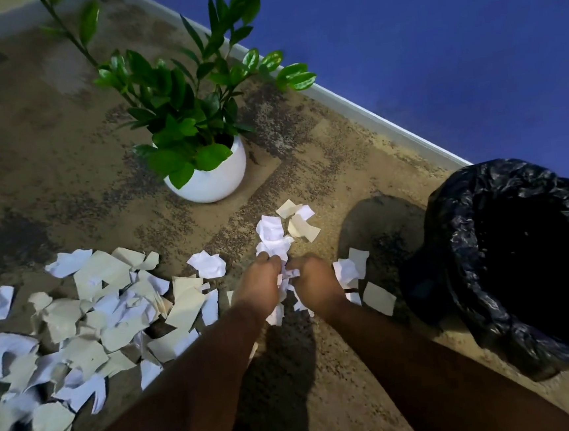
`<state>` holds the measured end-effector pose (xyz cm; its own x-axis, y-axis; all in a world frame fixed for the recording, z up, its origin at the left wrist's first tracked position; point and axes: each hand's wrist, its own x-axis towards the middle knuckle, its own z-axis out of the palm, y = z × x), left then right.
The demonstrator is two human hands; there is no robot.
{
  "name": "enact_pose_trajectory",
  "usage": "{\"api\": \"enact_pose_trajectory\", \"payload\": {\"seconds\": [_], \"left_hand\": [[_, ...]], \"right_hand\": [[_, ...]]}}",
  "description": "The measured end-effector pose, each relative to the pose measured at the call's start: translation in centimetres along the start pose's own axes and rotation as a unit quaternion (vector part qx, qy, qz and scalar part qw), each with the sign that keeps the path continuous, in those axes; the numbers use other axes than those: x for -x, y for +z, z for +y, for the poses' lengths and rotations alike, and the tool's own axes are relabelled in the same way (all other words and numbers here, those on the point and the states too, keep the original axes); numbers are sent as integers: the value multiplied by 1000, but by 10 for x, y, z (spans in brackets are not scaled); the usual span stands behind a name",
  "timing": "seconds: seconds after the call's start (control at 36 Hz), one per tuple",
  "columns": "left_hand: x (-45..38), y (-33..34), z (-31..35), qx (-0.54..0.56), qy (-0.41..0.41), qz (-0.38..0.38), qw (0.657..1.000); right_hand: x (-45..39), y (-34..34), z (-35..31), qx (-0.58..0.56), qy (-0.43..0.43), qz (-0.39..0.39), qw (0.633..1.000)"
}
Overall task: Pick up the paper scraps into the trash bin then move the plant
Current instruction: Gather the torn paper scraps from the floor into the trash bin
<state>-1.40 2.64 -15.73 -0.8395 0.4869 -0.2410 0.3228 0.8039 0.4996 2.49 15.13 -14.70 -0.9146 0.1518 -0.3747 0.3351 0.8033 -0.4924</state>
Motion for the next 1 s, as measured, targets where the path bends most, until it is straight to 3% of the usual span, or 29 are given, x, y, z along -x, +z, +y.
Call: {"api": "enact_pose_trajectory", "payload": {"seconds": [0.22,0.36,0.47,0.69,0.83,1.0], "left_hand": [[-7,-30,35,-23,6,65,998],[-23,-52,77,78,12,119,990],[-35,-69,125,103,75,201,971],[-37,-83,222,210,116,297,924],[-32,-81,275,258,170,291,905],[-28,-49,317,241,199,231,921]], "right_hand": [[14,-47,-10,-12,13,66,998],[22,-99,-8,5,23,138,990],[34,-150,0,2,19,165,986],[80,-234,19,82,-21,353,932],[109,-262,46,99,-1,415,904],[136,-267,88,115,61,431,893]]}}
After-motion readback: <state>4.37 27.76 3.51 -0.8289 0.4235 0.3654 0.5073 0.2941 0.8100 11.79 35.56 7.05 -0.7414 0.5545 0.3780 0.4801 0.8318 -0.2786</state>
